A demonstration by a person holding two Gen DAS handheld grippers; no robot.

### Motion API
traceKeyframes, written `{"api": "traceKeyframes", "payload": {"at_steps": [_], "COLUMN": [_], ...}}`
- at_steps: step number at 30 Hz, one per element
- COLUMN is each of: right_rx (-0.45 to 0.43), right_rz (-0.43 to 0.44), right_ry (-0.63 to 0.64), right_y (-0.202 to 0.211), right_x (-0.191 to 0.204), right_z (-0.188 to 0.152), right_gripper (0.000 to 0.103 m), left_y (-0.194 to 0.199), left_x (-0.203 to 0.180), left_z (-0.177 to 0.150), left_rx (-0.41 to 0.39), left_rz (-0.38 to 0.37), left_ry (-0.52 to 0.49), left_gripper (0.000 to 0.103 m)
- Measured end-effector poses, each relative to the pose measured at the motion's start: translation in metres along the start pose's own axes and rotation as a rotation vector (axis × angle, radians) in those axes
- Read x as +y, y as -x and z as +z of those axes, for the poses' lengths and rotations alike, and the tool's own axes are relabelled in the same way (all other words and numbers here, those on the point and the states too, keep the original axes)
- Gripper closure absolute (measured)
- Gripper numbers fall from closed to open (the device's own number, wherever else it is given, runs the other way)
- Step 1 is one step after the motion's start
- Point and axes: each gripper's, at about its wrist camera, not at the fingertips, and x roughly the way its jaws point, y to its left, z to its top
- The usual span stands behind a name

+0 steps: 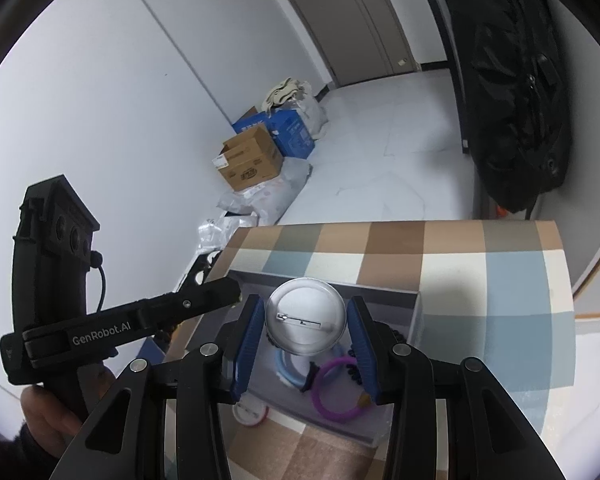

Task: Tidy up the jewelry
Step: 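Carry the badge and yellow figure into the box with both tools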

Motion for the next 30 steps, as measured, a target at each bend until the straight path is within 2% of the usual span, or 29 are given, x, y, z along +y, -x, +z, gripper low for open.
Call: {"api": "traceKeyframes", "payload": {"at_steps": [16,20,22,24,26,30], "right_rx": [0.034,0.028,0.023,0.017,0.004,-0.030], "right_rz": [-0.003,-0.013,-0.017,-0.018,-0.021,-0.034], "right_ry": [-0.046,-0.042,-0.049,-0.059,-0.065,-0.075], "right_y": [-0.008,-0.008,-0.008,-0.006,-0.002,0.007], "right_x": [-0.008,-0.008,-0.009,-0.011,-0.012,-0.014], "right_z": [-0.001,-0.002,-0.002,-0.002,-0.001,0.001], "right_gripper": [0.061,0.059,0.058,0.054,0.041,0.029], "left_y": [-0.008,-0.012,-0.014,-0.013,-0.010,0.001], "left_x": [0.004,0.008,0.009,0.009,0.010,0.009], "left_z": [0.002,0.003,0.005,0.005,0.005,0.005], "left_rx": [0.016,0.029,0.042,0.042,0.031,-0.009], "left_rz": [0.008,-0.036,-0.060,-0.064,-0.058,-0.065], "left_ry": [0.040,0.081,0.099,0.113,0.116,0.101], "left_gripper": [0.094,0.094,0.086,0.068,0.053,0.047]}}
